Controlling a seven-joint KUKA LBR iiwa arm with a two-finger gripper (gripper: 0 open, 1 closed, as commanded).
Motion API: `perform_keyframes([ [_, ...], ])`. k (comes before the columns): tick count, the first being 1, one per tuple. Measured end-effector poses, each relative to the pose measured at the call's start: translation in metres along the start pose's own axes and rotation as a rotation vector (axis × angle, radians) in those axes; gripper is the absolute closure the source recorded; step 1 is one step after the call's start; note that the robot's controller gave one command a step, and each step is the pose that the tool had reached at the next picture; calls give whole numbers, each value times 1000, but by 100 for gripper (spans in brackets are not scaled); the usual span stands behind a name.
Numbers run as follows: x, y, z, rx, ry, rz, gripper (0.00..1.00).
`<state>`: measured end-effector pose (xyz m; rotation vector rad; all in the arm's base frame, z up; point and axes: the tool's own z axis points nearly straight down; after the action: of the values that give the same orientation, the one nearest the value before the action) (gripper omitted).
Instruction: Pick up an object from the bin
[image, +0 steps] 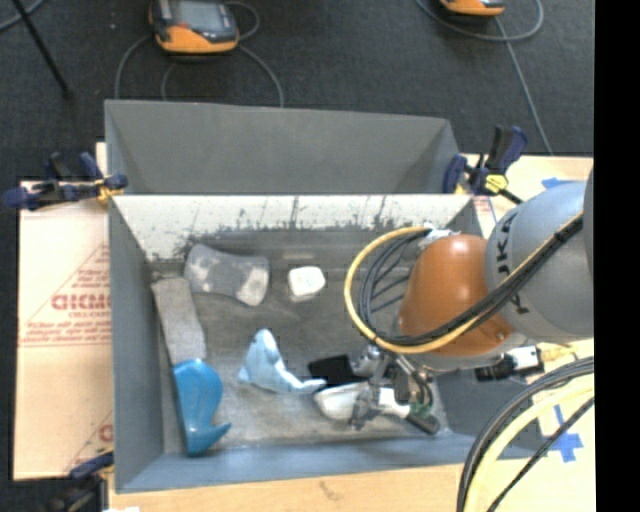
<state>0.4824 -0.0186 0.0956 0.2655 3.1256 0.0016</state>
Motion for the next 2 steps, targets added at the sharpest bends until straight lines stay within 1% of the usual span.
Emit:
perform_keyframes([
  [1, 2, 0, -8, 1, 9, 0, 100],
  [2, 1, 0, -21, 1, 5, -1, 100],
])
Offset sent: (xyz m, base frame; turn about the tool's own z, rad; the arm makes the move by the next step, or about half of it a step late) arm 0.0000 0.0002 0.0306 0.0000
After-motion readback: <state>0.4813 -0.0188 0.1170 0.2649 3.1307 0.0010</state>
